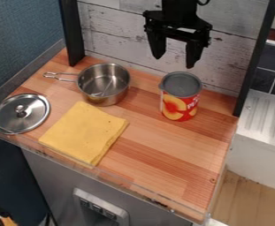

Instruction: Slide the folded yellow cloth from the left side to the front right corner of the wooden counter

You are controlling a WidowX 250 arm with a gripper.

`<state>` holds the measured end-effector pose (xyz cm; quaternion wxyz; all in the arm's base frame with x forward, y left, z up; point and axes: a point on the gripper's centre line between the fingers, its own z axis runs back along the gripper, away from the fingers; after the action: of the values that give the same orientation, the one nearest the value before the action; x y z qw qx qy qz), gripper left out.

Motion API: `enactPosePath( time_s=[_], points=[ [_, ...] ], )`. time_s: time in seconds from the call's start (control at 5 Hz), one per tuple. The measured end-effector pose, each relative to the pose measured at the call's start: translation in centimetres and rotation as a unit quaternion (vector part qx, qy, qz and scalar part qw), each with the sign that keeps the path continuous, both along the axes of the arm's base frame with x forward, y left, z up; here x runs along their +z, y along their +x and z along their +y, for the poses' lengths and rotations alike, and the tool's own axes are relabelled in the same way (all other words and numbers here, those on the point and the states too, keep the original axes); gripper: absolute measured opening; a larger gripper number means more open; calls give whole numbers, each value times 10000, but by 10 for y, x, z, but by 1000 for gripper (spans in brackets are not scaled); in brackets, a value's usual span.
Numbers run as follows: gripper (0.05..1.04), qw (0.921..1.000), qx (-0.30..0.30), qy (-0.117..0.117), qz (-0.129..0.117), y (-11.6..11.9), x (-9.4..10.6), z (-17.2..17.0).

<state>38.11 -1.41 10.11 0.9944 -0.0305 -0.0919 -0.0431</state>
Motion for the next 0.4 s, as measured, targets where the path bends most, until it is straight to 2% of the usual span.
enactPosePath(
  time_s=[0.2,0.4],
  points=[
    [1000,9998,1,2,176,-3,-13,0],
    [1000,9992,-67,139,356,-29,-30,18]
  ],
)
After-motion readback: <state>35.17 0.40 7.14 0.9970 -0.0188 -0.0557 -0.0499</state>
